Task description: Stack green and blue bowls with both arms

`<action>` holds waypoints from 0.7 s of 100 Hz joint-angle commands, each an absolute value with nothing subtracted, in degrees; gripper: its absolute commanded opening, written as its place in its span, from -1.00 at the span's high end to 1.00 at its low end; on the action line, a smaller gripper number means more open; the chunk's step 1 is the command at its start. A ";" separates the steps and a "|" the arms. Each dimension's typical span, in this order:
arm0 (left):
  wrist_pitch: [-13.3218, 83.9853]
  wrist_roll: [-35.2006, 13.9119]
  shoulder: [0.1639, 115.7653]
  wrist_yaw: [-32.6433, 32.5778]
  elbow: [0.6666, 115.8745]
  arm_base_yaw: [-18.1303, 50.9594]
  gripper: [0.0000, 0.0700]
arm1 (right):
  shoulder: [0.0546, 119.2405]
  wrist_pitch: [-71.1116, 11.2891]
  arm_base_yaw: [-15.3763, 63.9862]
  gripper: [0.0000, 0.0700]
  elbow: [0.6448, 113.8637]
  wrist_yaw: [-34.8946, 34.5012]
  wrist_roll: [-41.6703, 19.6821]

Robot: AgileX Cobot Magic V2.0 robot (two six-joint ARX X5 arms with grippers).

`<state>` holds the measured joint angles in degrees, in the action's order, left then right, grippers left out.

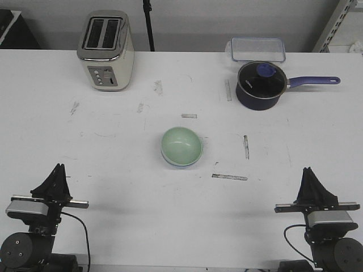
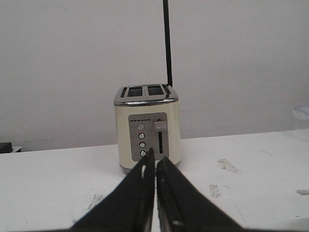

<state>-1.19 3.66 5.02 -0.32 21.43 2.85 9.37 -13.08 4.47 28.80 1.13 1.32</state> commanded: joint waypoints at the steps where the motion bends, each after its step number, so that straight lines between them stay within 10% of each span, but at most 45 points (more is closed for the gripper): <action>1: -3.66 3.57 4.14 -0.69 19.75 2.79 1.00 | 9.32 -12.60 4.54 0.95 29.23 1.15 1.58; 70: -7.68 3.38 0.19 -2.48 2.74 3.66 1.00 | 9.32 -12.58 4.54 0.95 29.23 1.15 1.58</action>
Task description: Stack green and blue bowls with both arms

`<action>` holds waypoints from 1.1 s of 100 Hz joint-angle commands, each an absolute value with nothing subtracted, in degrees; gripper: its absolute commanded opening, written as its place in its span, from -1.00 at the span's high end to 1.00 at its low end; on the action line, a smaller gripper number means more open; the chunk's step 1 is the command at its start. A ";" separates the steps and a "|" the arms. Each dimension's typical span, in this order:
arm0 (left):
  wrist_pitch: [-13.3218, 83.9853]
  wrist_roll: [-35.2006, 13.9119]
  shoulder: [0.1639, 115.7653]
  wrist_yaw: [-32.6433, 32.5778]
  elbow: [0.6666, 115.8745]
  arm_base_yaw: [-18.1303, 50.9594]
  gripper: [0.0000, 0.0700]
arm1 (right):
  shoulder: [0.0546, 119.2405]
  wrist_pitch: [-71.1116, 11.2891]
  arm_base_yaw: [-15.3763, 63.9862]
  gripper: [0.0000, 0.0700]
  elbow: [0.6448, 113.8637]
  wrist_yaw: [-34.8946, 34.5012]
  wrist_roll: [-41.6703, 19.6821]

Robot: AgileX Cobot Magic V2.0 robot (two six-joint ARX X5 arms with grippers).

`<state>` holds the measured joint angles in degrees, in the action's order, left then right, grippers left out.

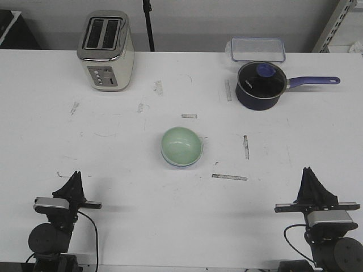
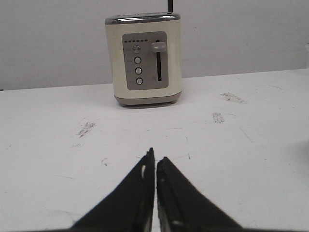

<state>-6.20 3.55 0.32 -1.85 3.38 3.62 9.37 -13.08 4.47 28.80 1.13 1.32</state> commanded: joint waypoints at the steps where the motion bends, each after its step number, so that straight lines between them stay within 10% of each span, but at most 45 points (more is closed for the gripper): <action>1: -7.92 3.38 0.19 -2.61 2.48 3.66 1.00 | 9.32 -12.58 4.54 0.95 29.23 1.15 1.58; 110: -8.71 3.40 0.19 -2.57 0.67 3.66 1.00 | 9.32 -12.56 4.54 0.95 29.23 1.15 1.58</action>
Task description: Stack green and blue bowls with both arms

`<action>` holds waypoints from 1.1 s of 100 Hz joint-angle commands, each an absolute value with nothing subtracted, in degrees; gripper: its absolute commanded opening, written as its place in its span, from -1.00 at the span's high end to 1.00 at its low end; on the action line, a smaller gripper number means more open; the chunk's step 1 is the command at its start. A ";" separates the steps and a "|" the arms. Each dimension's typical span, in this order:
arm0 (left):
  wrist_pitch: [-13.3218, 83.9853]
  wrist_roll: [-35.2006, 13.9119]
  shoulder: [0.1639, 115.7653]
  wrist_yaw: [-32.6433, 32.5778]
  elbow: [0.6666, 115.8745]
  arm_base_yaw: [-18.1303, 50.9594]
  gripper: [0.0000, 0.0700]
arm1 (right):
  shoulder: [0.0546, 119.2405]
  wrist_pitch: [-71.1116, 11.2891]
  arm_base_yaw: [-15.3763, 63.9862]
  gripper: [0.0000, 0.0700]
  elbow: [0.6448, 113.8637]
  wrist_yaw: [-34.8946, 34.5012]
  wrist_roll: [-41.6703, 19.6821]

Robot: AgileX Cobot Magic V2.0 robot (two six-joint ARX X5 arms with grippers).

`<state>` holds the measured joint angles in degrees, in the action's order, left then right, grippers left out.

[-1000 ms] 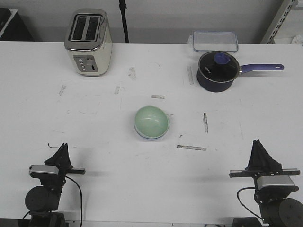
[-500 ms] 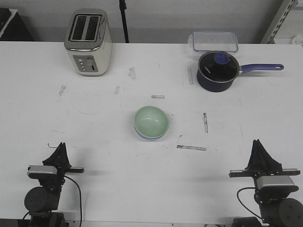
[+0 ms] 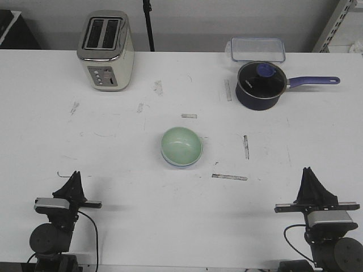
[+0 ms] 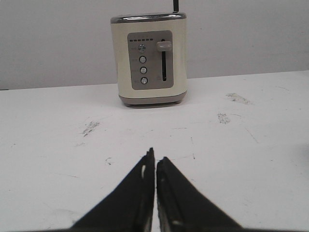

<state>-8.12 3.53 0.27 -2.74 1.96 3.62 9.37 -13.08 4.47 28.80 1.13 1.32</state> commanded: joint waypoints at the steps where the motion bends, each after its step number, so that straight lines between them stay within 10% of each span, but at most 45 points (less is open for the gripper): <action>1: -8.71 3.40 0.19 -2.57 0.67 3.66 1.00 | 9.32 -12.56 4.54 0.95 29.23 1.15 1.58; 110: -8.67 3.40 0.19 -2.57 0.67 3.66 1.00 | 5.96 -6.85 4.43 0.96 24.77 5.54 3.40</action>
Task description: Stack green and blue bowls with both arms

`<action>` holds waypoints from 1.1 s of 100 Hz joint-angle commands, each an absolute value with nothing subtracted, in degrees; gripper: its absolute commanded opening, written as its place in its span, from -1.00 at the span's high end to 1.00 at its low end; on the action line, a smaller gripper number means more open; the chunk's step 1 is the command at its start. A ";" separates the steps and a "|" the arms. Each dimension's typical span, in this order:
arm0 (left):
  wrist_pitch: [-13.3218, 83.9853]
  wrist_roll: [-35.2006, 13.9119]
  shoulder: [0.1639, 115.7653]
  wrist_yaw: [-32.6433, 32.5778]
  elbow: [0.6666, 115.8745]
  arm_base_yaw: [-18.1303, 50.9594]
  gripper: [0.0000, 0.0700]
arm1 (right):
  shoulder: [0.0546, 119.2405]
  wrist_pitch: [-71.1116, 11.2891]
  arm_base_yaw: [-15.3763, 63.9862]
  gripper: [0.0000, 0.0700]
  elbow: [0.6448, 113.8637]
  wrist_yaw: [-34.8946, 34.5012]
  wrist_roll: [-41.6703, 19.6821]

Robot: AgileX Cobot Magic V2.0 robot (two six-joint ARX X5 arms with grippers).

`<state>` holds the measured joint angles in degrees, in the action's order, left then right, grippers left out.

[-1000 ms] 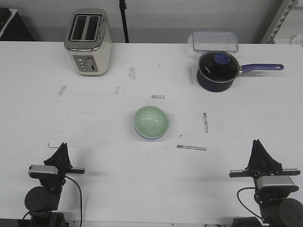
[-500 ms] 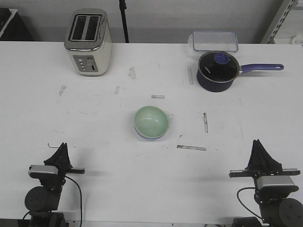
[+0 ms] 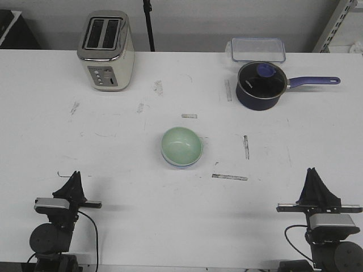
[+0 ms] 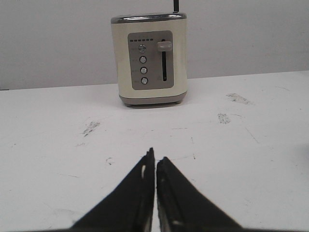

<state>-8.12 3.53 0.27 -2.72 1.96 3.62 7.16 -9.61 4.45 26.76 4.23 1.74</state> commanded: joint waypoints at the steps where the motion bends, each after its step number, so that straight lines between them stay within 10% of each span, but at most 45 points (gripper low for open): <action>1: -8.69 3.40 0.19 -2.57 0.67 3.66 1.00 | 5.65 -6.11 4.43 0.96 24.25 5.74 3.53; 110: -8.71 3.40 0.19 -2.57 0.67 3.66 1.00 | 0.08 3.88 -0.95 0.96 0.69 -2.63 -1.50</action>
<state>-8.10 3.53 0.27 -2.70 1.96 3.62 0.08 3.14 -0.86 0.82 -2.83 -0.64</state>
